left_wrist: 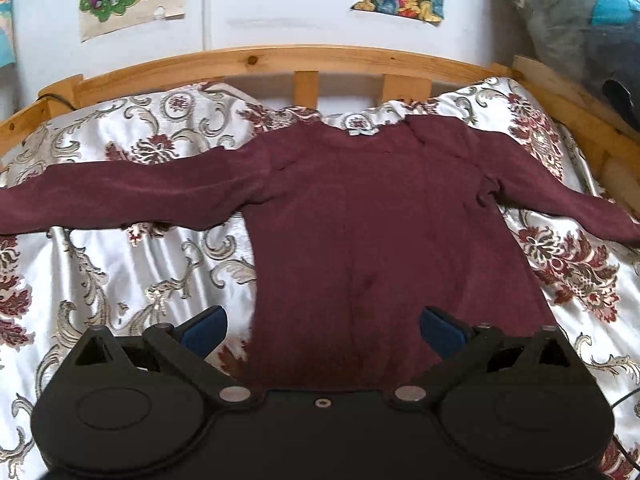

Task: Fold small clothes
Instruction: 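Grasp the sleeve cuff nearest the right tool with the right gripper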

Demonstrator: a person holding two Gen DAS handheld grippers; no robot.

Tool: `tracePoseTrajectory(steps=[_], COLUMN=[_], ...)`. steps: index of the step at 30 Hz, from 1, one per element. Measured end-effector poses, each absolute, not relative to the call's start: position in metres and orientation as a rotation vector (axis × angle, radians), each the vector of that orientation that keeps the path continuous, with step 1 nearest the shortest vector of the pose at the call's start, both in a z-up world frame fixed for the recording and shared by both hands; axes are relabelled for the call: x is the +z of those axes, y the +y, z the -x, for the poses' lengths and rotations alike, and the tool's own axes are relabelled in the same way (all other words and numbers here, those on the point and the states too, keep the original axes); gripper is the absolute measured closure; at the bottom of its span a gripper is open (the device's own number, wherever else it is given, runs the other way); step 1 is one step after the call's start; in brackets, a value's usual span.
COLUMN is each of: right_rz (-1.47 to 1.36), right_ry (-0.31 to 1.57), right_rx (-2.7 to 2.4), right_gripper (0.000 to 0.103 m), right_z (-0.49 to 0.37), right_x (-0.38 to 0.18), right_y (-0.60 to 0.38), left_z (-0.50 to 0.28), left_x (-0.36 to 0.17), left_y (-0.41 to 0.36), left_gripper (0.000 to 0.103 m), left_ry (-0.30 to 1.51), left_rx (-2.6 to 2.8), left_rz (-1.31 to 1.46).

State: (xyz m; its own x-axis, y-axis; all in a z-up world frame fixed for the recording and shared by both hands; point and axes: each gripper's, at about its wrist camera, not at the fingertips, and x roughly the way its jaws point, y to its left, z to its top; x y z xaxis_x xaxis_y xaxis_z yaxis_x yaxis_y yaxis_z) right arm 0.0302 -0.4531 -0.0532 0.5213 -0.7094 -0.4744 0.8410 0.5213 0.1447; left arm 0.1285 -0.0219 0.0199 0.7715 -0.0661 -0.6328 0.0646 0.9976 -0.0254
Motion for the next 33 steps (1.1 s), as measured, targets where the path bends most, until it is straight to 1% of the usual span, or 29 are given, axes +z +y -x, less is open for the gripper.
tracePoseTrajectory(steps=[3,4,5,6,7,8,9,10,11,12,13,18,28,30,33], right_rz=[-0.386,-0.387,-0.388,-0.390,-0.391,-0.388,-0.378,-0.368,-0.354,-0.335,-0.314,-0.217,-0.029,0.004,0.003], right_ry=[0.406,0.412,0.420,0.434,0.444,0.445,0.436,0.426,0.416,0.405,0.393,0.339,0.157,0.140,0.165], right_rx=[-0.969,-0.975,-0.977,-0.979,-0.982,-0.980,-0.977,-0.979,-0.977,-0.974,-0.969,-0.885,-0.463,-0.367,-0.260], right_gripper=[0.028,0.036,0.046,0.053,0.070,0.081,0.084,0.092,0.098,0.098,0.102,0.102,0.102,0.102,0.102], right_z=[-0.040,-0.042,-0.043,-0.046,-0.047,-0.047,-0.047,-0.046,-0.045,-0.044,-0.043,-0.048,-0.097,-0.112,-0.131], right_x=[-0.059,-0.060,-0.061,-0.063,-0.064,-0.064,-0.063,-0.061,-0.058,-0.054,-0.049,-0.009,0.102,0.114,0.113], right_y=[-0.460,-0.462,-0.462,-0.464,-0.464,-0.463,-0.460,-0.457,-0.454,-0.450,-0.446,-0.412,-0.277,-0.247,-0.218], left_z=[-0.129,-0.128,-0.128,-0.127,-0.126,-0.125,-0.125,-0.124,-0.124,-0.123,-0.122,-0.120,-0.121,-0.121,-0.119], left_x=[0.022,0.022,0.023,0.024,0.024,0.024,0.024,0.024,0.024,0.025,0.025,0.027,0.040,0.042,0.042], left_y=[-0.015,-0.013,-0.011,-0.009,-0.008,-0.006,-0.005,-0.004,-0.004,-0.002,-0.001,0.002,0.022,0.027,0.035], left_gripper=[0.001,0.001,0.001,0.001,0.001,0.001,0.001,0.001,0.001,0.001,0.001,0.001,0.001,0.001,0.001], left_ry=[0.687,0.686,0.683,0.681,0.679,0.676,0.674,0.674,0.673,0.670,0.667,0.658,0.620,0.614,0.608], left_rx=[-0.049,-0.045,-0.041,-0.038,-0.037,-0.036,-0.034,-0.033,-0.034,-0.036,-0.038,-0.030,-0.006,0.006,0.022], left_rz=[0.002,0.004,0.006,0.009,0.012,0.014,0.016,0.019,0.021,0.024,0.026,0.006,0.033,0.046,0.064])
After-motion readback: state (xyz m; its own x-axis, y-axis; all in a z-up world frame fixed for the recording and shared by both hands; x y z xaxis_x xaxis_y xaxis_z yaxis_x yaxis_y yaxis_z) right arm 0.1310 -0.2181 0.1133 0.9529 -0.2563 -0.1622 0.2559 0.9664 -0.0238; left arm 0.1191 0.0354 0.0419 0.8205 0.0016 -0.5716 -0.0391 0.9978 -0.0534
